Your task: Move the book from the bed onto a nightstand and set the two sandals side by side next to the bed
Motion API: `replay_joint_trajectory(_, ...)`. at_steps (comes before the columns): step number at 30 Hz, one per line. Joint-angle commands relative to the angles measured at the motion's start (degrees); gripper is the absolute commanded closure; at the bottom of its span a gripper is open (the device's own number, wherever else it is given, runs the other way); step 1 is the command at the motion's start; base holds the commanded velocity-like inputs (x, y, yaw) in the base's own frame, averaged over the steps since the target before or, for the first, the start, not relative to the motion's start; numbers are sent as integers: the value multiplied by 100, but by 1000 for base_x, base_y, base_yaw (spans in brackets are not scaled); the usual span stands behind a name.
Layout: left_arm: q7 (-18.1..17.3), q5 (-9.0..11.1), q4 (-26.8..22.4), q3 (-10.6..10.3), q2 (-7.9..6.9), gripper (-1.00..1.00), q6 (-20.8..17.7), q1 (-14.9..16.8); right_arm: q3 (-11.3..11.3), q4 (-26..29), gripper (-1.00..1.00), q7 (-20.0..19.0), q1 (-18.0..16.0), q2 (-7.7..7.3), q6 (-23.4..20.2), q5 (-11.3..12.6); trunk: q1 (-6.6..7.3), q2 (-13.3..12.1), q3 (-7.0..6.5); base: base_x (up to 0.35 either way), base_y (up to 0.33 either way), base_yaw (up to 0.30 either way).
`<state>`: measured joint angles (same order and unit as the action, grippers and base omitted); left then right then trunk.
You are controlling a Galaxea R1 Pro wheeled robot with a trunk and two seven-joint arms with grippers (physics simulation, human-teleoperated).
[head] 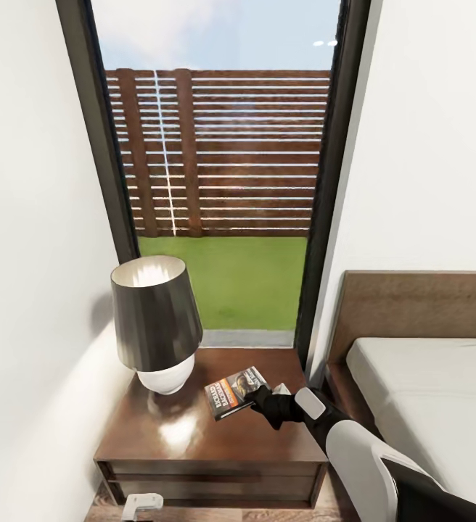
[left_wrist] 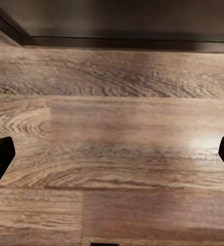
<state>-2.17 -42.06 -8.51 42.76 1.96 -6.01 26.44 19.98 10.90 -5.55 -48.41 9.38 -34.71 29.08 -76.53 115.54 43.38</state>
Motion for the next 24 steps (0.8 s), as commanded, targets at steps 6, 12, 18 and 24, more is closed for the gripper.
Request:
replay_joint_trajectory(6,-21,-39,-19,39,6,-100,-31,1,32,8,100,-8,-2,2,-27,-28,1,2,6,7,2,-85)
replay_joint_trajectory(12,-20,-39,-19,39,6,-100,-31,1,32,8,100,-11,-2,2,-27,-27,1,2,6,2,0,-38)
replay_joint_trajectory(18,-20,-39,-19,39,6,-100,-31,1,32,8,100,-12,-2,2,-27,-25,1,2,6,0,0,-9)
replay_joint_trajectory(24,-20,-39,-19,39,6,-100,-30,1,32,8,100,-9,-2,2,-27,-25,1,2,6,0,0,-2)
